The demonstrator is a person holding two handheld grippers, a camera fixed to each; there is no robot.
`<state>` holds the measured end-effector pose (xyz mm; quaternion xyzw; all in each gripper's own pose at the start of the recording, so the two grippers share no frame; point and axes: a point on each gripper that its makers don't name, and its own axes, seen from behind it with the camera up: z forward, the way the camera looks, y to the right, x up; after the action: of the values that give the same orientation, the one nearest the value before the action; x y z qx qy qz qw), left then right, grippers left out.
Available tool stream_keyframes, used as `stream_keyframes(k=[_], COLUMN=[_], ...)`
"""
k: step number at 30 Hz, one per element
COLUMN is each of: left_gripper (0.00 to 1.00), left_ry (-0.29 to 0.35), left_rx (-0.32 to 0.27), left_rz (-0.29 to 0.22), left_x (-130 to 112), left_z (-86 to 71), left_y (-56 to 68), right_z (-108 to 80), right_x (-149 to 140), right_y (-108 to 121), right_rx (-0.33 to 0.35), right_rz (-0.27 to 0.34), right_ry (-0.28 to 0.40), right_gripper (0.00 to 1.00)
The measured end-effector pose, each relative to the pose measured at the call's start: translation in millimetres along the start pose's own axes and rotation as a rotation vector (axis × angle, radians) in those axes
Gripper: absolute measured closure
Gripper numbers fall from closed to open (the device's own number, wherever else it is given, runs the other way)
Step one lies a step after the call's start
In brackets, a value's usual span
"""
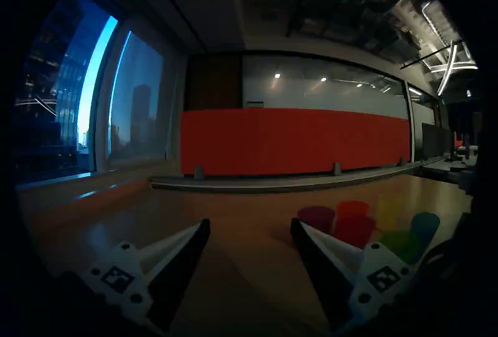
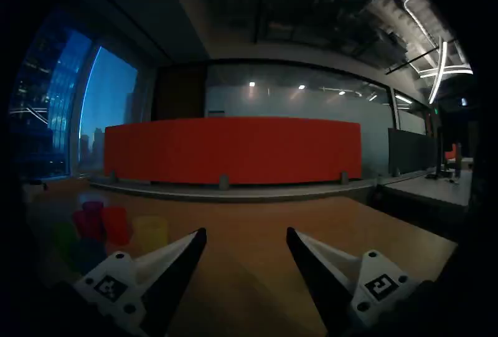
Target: Pour water
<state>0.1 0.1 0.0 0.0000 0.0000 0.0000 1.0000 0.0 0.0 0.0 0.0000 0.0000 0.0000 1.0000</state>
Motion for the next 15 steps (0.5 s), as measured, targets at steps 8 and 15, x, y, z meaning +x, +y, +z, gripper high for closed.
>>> stream_keyframes(k=[8,15], left_gripper=[0.04,0.04], left_ry=[0.001,-0.005], left_rx=[-0.001,0.015], left_rz=[0.000,0.000], left_x=[1.0,1.6], left_z=[0.3,0.5], left_y=[1.6,-1.4], right_z=[0.6,1.2], right_x=[0.6,-1.3], right_y=[-0.3,-2.4], right_rx=[0.003,0.011], right_rz=[0.000,-0.005], right_ry=[0.000,-0.009], right_gripper=[0.01,0.01])
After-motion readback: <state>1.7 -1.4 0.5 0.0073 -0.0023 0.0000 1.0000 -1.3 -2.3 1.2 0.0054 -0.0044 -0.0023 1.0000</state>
